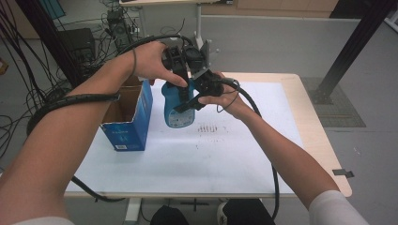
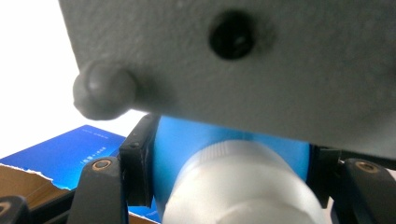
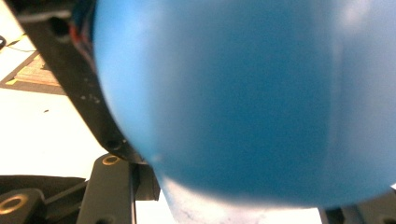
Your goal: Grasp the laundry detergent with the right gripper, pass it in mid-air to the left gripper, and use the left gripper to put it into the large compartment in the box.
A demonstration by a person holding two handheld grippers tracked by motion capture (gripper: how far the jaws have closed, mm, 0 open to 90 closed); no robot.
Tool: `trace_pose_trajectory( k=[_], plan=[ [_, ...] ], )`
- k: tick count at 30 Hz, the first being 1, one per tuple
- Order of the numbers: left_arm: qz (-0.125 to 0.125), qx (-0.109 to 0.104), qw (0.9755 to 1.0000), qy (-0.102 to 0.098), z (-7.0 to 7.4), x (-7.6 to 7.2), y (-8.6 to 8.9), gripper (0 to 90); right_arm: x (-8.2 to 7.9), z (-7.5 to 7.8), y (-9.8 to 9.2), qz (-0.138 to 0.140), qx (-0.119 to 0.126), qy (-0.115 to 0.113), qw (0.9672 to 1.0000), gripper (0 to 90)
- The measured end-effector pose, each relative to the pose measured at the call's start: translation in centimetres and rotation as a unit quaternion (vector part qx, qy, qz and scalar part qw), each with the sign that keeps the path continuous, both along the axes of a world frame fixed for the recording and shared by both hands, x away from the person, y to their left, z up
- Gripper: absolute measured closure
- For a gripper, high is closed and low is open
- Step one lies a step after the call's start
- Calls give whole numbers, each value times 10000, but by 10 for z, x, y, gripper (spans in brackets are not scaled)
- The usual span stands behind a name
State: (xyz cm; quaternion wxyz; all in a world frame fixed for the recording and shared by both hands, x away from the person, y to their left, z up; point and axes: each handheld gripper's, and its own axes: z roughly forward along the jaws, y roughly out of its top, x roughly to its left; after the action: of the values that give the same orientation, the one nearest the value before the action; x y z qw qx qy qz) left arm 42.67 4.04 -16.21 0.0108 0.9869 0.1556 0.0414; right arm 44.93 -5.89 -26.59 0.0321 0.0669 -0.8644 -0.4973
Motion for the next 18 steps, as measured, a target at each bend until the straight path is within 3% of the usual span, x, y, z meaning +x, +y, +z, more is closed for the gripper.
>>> trace_pose_trajectory(
  k=[18],
  plan=[
    [23, -15, 10000, -30, 0, -1, -1, 371, 0, 0, -1, 4, 24, -1, 10000, 423]
  ],
)
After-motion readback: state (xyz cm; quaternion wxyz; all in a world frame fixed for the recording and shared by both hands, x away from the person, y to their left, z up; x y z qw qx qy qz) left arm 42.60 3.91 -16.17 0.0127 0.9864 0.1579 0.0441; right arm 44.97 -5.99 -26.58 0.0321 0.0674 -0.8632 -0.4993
